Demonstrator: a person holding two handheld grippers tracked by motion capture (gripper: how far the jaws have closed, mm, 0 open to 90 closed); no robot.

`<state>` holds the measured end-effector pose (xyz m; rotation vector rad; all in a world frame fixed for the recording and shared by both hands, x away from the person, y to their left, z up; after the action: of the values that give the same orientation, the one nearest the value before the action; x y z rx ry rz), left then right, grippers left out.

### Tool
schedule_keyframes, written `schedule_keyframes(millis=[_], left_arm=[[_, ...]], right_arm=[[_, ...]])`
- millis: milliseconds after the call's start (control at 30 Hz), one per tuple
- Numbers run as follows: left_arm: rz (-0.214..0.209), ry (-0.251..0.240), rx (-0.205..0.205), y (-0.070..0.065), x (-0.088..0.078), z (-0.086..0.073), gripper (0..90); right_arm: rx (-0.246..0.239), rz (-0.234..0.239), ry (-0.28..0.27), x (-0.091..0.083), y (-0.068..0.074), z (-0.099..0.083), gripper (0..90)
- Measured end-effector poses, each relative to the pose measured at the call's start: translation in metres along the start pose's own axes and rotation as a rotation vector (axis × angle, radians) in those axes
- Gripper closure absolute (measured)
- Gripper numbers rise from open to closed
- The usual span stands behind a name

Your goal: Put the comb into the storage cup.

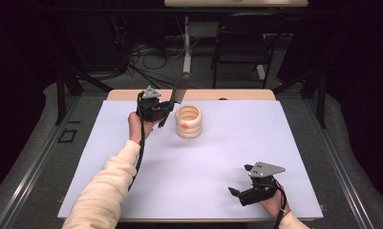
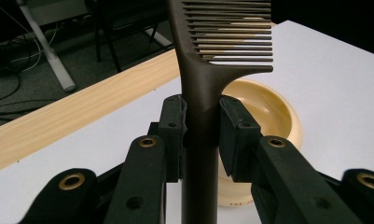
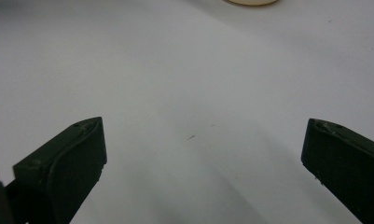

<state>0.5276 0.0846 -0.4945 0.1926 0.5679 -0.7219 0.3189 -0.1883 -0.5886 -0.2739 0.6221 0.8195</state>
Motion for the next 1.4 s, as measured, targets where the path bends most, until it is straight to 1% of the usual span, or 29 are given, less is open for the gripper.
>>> schedule_keyframes(millis=[233,300,433,900,1133,1400], left_arm=[[-0.003,-0.012,-0.001,-0.001,0.0,0.005,72.1],[-0.006,-0.021,-0.009,-0.002,0.0,0.008,72.1],[-0.007,-0.021,0.0,-0.003,0.0,0.012,72.1],[-0.012,-0.028,0.013,-0.009,0.003,0.022,72.1],[-0.009,-0.04,0.006,-0.009,0.002,0.025,72.2],[-0.017,-0.062,-0.003,-0.01,0.004,0.03,72.2]], right_arm=[[0.002,0.004,0.004,0.0,0.0,0.0,0.0],[0.002,0.003,0.003,0.0,0.0,0.0,0.0],[0.004,0.001,0.002,0.0,0.0,0.0,0.0],[0.001,0.004,-0.002,0.0,-0.001,0.0,0.0],[0.001,0.004,-0.003,0.0,0.0,0.0,0.0],[0.002,0.003,-0.003,0.0,0.0,0.0,0.0]])
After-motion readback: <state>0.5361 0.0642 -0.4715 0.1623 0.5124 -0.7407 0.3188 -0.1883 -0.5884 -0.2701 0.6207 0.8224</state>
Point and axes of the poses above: each handheld gripper's, and its own axes: x roughly forward along the jaws, z roughly out of its top, y roughly to its left, the point moved 8 cm from there along x, roughly forward along the jaws, and after that the axes turned 3 degrees about y, right-handed, at the moved point
